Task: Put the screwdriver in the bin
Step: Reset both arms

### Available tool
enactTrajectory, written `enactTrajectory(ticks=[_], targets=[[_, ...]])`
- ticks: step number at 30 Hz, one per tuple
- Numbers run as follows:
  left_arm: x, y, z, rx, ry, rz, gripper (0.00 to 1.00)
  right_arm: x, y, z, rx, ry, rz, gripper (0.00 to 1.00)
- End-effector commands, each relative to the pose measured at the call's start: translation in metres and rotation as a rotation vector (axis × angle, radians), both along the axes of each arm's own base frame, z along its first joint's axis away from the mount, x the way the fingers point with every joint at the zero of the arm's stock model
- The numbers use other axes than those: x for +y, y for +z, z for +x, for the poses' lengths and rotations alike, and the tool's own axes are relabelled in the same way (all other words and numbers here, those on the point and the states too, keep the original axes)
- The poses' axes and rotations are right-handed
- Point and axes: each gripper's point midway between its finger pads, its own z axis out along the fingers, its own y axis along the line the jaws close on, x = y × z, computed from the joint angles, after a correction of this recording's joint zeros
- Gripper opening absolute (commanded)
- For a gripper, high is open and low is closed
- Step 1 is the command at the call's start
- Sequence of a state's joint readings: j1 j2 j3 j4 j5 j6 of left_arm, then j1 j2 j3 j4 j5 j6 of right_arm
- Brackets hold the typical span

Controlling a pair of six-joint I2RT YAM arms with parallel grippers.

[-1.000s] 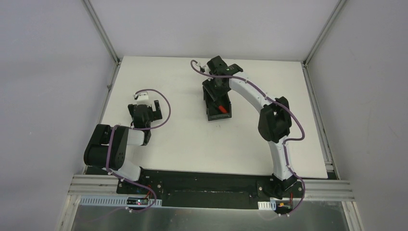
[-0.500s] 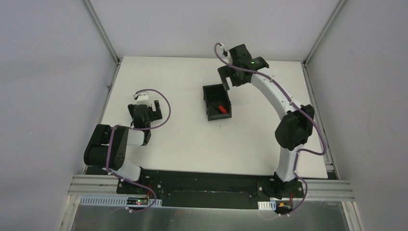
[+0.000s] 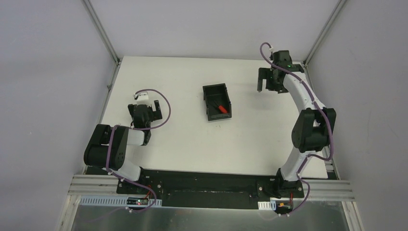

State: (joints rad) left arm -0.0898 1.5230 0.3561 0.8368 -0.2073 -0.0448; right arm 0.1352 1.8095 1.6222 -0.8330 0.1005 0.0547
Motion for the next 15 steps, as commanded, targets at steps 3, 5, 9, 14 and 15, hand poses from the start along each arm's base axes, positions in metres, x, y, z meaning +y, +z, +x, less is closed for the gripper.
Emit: enactTrajectory(ticks=[3,5,9,14,15], targets=[[0.001,0.01,0.002,-0.035,0.002,-0.013,0.99,-0.036,0.019,0.007,-0.074,-0.057,0.017,0.98],[0.001,0.01,0.002,-0.035,0.001,-0.013,0.99,-0.047,0.016,0.005,-0.069,-0.065,-0.002,0.98],[0.001,0.01,0.002,-0.035,0.001,-0.013,0.99,-0.066,0.01,0.002,-0.08,-0.117,0.061,0.98],[0.001,0.01,0.002,-0.034,0.002,-0.013,0.99,-0.07,0.007,-0.002,-0.063,-0.104,0.126,0.98],[0.001,0.01,0.002,-0.034,0.002,-0.013,0.99,-0.073,0.006,-0.003,-0.064,-0.102,0.116,0.98]])
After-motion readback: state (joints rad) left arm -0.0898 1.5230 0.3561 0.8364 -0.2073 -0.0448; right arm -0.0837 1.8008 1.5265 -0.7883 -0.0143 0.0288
